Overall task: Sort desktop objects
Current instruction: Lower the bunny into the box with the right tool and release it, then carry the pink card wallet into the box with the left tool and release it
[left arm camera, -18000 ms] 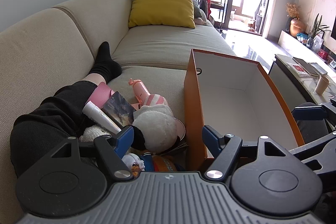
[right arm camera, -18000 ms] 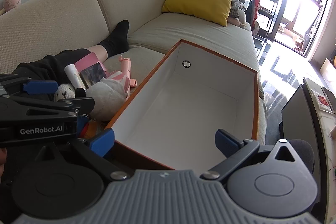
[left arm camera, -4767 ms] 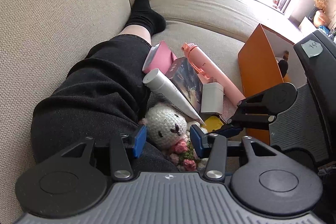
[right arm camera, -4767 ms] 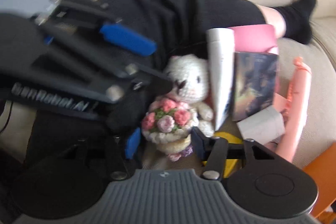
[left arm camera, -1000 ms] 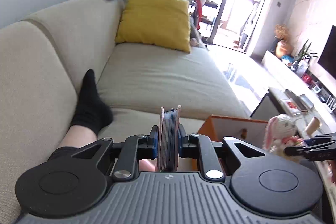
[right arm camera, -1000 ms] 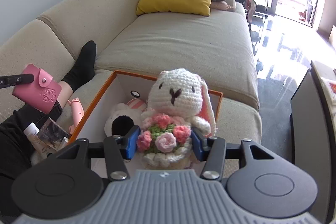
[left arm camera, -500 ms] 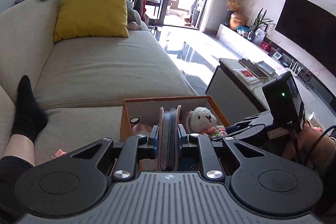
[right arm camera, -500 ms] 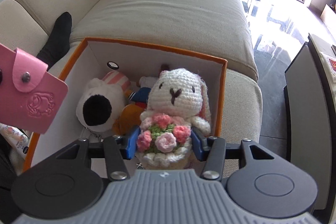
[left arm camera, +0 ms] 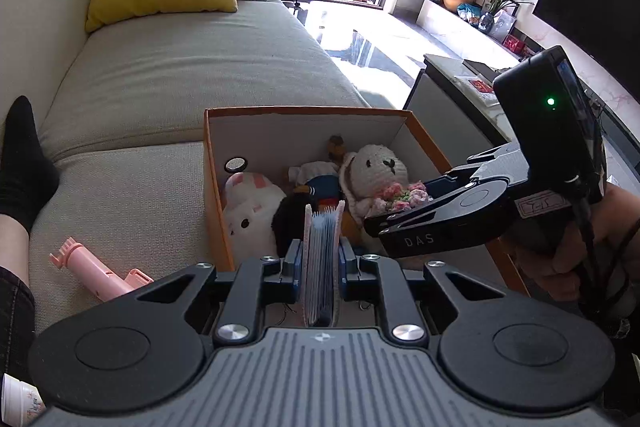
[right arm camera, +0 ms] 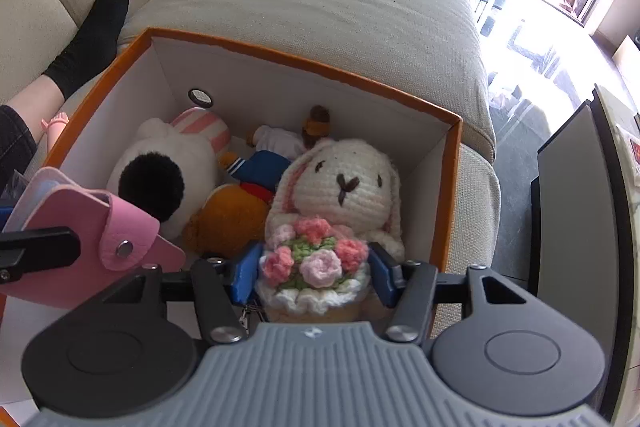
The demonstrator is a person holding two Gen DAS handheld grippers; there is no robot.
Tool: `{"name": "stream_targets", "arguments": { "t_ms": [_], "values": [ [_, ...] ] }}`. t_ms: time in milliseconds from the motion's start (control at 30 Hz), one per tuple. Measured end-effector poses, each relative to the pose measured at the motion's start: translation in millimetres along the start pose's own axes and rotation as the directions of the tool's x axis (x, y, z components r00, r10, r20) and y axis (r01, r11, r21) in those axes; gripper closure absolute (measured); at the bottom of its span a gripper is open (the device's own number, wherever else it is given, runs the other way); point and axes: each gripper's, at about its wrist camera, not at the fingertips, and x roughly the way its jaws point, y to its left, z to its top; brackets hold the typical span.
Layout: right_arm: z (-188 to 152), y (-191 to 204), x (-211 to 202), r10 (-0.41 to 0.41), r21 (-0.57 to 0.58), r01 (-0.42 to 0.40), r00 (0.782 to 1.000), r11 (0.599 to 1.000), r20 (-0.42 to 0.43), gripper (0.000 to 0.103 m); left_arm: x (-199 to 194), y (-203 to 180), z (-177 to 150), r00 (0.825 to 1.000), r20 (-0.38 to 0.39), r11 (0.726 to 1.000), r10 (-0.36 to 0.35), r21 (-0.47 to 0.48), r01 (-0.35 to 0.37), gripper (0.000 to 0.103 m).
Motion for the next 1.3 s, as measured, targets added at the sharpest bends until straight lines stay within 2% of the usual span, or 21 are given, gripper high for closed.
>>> {"name": "stream_targets", "arguments": {
  "t_ms": [133, 300, 367, 433, 567, 633, 767, 1033, 1200, 1300],
  "values": [
    [-2.8, -5.2, -13.9, 0.013, -0.038, -0.012, 0.999, 0.999, 0.031, 0.038, 4.1, 0.9, -1.8, 1.0, -0.006, 1.0, 0.005, -0.015, -0.005, 0.084],
    [-9.6, -9.7, -36.5, 0.037, -0.091, -0.031, 0.998, 0.995, 0.058, 0.038, 8.1, 1.3, -3.1, 1.0, -0.015, 1.0, 0.008, -0.02, -0.008, 0.084],
    [-14.1, -7.7, -40.1, 0.053, -0.12, -0.045, 0.997, 0.992, 0.061, 0.047, 9.6, 1.3, -3.1, 1.0, -0.018, 1.0, 0.009, -0.022, -0.01, 0.084],
    [-16.9, -4.9, -38.5, 0.055, -0.15, -0.045, 0.997, 0.988, 0.06, 0.06, 10.3, 1.4, -3.5, 1.0, -0.019, 1.0, 0.01, -0.023, -0.011, 0.084],
    [-13.9, -4.5, -29.8, 0.022, -0.174, -0.01, 0.998, 0.985, 0.067, 0.071, 11.3, 2.1, -3.1, 1.0, -0.02, 1.0, 0.011, -0.028, -0.012, 0.084],
    [-7.5, -11.0, -22.1, 0.034, -0.148, -0.027, 0.998, 0.989, 0.051, 0.077, 11.6, 2.5, -3.6, 1.0, -0.02, 1.0, 0.012, -0.028, -0.012, 0.084],
    [-6.7, -7.8, -10.4, 0.041, -0.162, -0.037, 0.999, 0.986, 0.021, 0.078, 14.0, 2.7, -4.7, 0.999, -0.03, 1.0, 0.016, -0.022, -0.016, 0.084],
    [-8.2, -6.5, -5.5, 0.037, -0.153, -0.031, 0.999, 0.988, 0.038, 0.078, 15.8, 1.7, -6.1, 0.999, -0.043, 1.0, 0.027, -0.003, -0.027, 0.084],
    [-14.3, -9.4, -25.3, 0.073, -0.095, -0.064, 0.992, 0.993, 0.098, 0.077, 0.7, -3.8, -7.5, 0.996, -0.059, 0.998, 0.059, 0.009, -0.059, 0.084],
    [-24.7, 0.2, -40.4, 0.144, -0.094, -0.131, 0.98, 0.987, 0.141, 0.077, -5.3, -9.0, -10.7, 0.991, -0.082, 0.994, 0.106, -0.001, -0.106, 0.084]
  ]
}}
